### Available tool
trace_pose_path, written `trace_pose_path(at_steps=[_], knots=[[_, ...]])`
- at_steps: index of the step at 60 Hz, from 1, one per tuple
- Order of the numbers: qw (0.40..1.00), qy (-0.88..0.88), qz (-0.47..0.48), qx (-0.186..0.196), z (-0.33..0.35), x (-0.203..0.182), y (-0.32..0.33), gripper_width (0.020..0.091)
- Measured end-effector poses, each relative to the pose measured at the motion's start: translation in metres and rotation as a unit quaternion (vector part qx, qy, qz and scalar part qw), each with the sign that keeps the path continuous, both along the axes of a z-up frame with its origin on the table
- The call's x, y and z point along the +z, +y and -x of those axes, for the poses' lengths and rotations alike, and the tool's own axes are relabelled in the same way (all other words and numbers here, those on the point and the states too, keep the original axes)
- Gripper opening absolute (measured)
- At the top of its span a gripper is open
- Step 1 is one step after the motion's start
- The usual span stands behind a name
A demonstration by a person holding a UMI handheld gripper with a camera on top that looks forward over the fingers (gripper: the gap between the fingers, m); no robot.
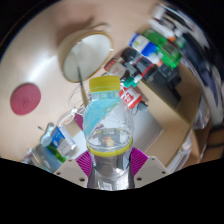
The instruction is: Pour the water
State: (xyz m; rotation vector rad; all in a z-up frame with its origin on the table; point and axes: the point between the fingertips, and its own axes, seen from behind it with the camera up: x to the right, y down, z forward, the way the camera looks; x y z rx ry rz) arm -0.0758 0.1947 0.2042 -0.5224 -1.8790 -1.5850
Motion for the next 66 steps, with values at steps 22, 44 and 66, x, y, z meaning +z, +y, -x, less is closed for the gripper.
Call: trace_pose_path(at_steps=[22,44,66], knots=[[0.403,0.871,0.229,-0.164,-0.047,-0.036,-0.024,0.0492],[0.343,0.888,0.263,-0.154,-0.051,-0.127,-0.038,0.0519],[0.344,0.892,0.264,-0.129,-0.056,-0.135,-0.040,0.0582]])
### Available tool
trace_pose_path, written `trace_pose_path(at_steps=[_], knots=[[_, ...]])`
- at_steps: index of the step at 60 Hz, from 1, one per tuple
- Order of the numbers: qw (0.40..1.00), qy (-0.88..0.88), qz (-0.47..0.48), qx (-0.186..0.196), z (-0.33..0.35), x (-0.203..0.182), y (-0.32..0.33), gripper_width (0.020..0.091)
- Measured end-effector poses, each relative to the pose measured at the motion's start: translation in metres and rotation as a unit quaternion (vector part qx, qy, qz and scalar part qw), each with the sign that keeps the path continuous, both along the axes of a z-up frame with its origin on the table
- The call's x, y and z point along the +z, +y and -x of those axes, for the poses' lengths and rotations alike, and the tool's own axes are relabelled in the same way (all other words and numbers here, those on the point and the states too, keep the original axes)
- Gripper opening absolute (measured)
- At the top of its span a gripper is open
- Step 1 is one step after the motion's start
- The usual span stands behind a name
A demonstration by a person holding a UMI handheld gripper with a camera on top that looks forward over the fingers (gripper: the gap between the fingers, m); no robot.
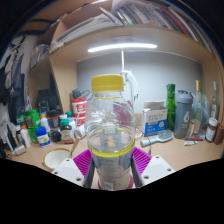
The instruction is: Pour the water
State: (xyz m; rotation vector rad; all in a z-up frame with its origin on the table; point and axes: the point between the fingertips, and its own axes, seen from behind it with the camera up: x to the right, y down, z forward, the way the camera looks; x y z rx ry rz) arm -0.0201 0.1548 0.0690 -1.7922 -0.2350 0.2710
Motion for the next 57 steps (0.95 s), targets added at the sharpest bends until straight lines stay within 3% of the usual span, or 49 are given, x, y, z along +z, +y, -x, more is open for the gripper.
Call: trace_pose_path(at_steps=[5,11,24,41,57], knots=[[0.998,-0.019,0.053,0.010,0.000,-0.014,-0.009,0.0640],[0.997,-0.005,0.064,0.037,0.004,0.001,-0.032,0.0859],[0.991,-0.029,0.128,0.034,-0.031,0.013,-0.118,0.0842],[0.987,0.003,0.156,0.030,-0.078,0.088,-0.257,0.0843],[0.982,0.002,0.154,0.108,-0.108,0.112,-0.354,0.0840]])
